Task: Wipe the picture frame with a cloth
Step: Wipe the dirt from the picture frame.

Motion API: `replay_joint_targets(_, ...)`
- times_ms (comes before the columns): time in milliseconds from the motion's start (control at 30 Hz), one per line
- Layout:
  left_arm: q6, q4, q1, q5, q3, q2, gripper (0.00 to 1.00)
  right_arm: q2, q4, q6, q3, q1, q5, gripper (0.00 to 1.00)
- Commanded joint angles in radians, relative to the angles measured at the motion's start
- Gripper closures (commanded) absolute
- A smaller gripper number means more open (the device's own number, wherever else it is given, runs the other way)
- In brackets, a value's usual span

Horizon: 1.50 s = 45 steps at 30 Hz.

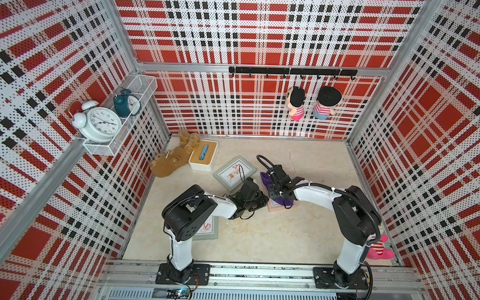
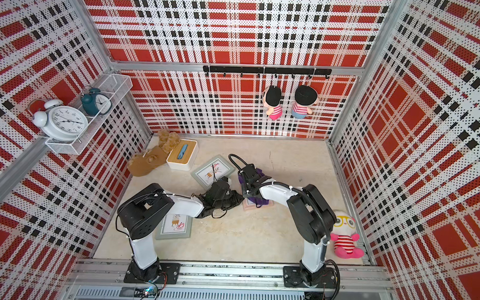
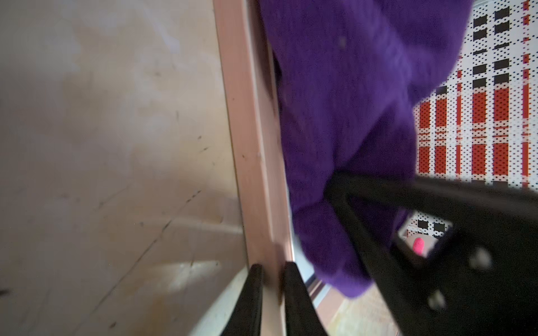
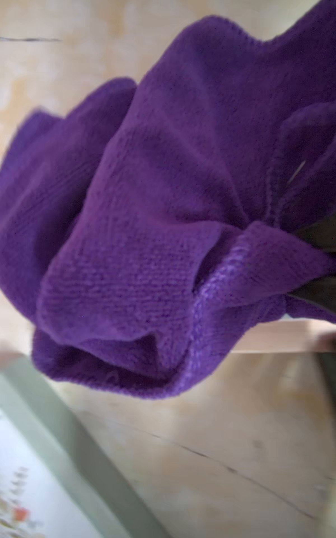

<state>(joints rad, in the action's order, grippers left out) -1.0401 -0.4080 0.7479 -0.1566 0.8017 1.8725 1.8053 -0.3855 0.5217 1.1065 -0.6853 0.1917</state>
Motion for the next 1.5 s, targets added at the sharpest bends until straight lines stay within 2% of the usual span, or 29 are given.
replay_joint_targets(0, 0.004, 0.137, 0.013, 0.021, -0.024, 0.055, 0.84, -0.032, -0.204, -0.008, -0.112, -0.047, -0.158, 1.00)
replay_joint_targets(100, -0.002, 0.125, 0.011, 0.022, -0.030, 0.056, 0.84, -0.037, -0.230, -0.070, -0.101, -0.045, -0.151, 1.00)
replay_joint_targets(333, 0.023, 0.127, -0.033, 0.002, -0.048, 0.030, 0.84, 0.104, -0.231, -0.106, -0.004, -0.046, -0.115, 1.00)
replay_joint_targets(500, 0.048, 0.143, -0.027, -0.018, -0.038, 0.053, 0.84, 0.047, -0.293, -0.093, -0.067, -0.008, 0.061, 1.00)
replay_joint_targets(667, 0.047, 0.144, -0.022, -0.017, -0.045, 0.061, 0.83, -0.032, -0.284, -0.082, -0.119, 0.090, 0.148, 1.00)
replay_joint_targets(733, 0.046, 0.144, -0.021, -0.015, -0.044, 0.062, 0.84, -0.020, -0.266, -0.083, -0.100, 0.077, 0.098, 1.00)
replay_joint_targets(867, 0.042, 0.143, -0.016, -0.015, -0.035, 0.069, 0.83, 0.027, -0.205, -0.065, -0.041, -0.050, -0.031, 1.00)
replay_joint_targets(967, 0.038, 0.140, -0.012, -0.015, -0.030, 0.077, 0.84, 0.027, -0.150, -0.044, -0.043, -0.091, -0.124, 1.00)
replay_joint_targets(1033, 0.035, 0.137, -0.010, -0.017, -0.030, 0.079, 0.84, 0.008, -0.147, -0.043, -0.077, -0.065, -0.082, 1.00)
replay_joint_targets(1167, 0.037, 0.136, -0.010, -0.018, -0.036, 0.081, 0.84, -0.023, -0.196, -0.057, -0.146, 0.074, 0.075, 1.00)
replay_joint_targets(1233, 0.039, 0.133, -0.010, -0.022, -0.036, 0.082, 0.84, -0.040, -0.199, -0.074, -0.155, 0.118, 0.102, 1.00)
replay_joint_targets(1333, 0.037, 0.127, -0.010, -0.024, -0.039, 0.082, 0.84, -0.047, -0.173, -0.089, -0.126, 0.098, 0.043, 1.00)
replay_joint_targets(1467, 0.030, 0.125, -0.010, -0.025, -0.037, 0.082, 0.84, 0.010, -0.124, -0.075, -0.051, -0.042, -0.051, 1.00)
